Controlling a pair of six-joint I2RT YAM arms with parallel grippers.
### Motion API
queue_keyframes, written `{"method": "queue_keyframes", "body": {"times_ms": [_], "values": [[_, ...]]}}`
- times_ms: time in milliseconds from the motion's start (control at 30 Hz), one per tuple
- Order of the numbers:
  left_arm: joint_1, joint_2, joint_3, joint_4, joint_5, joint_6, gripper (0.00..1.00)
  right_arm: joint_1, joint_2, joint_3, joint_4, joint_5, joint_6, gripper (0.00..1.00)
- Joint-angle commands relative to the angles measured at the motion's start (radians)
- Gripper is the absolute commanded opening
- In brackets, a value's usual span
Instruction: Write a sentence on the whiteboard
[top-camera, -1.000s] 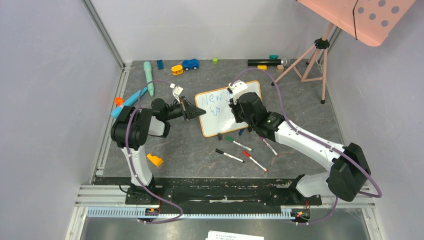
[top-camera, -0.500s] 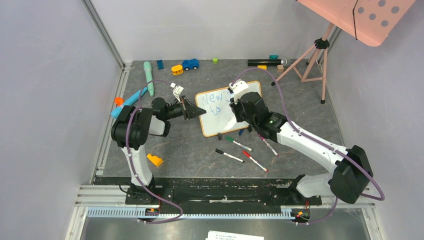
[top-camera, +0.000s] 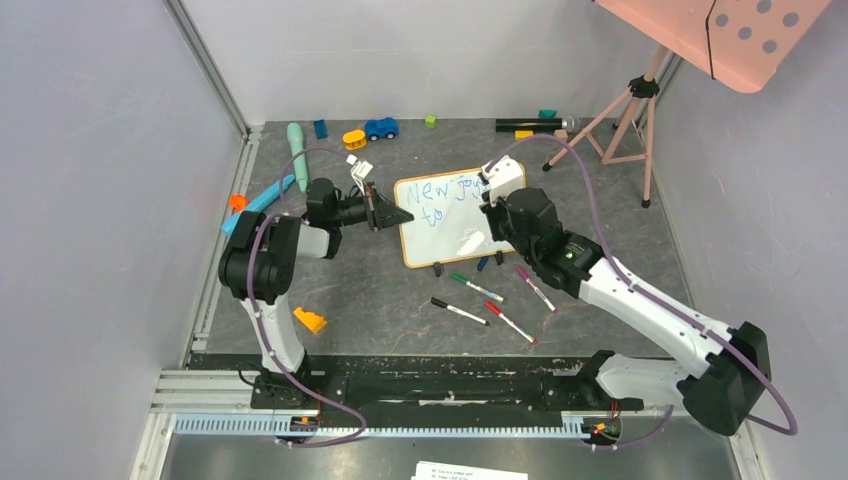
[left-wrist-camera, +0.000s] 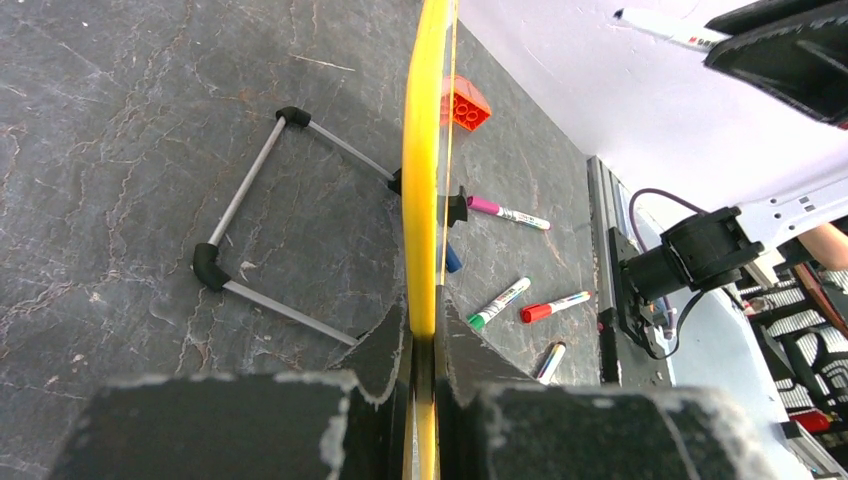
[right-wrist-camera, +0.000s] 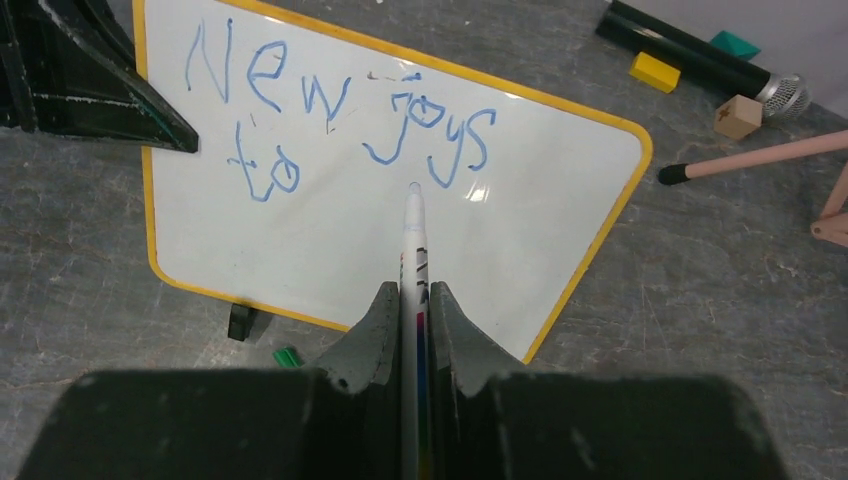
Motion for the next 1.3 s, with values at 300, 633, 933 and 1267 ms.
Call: {"method": "queue_keyframes", "body": {"times_ms": [300, 633, 933, 1267], "values": [[-0.022, -0.079, -0.095, -0.003, -0.036, 0.150, 0.02, -0.003, -0.108, -0.153, 0.065, -0.026, 0.103, 0.00], [-0.016, -0.098, -0.091, -0.067, -0.038, 0.215, 0.02, -0.003, -0.067, -0.103, 0.038, -0.088, 0.096, 0.00], [-0.010, -0.096, -0.125, -0.052, -0.068, 0.237, 0.02, -0.003, -0.030, -0.104, 0.059, -0.121, 0.065, 0.00], [-0.007, -0.106, -0.131, -0.109, -0.052, 0.300, 0.02, -0.003, -0.049, -0.154, 0.069, -0.141, 0.059, 0.00]]}}
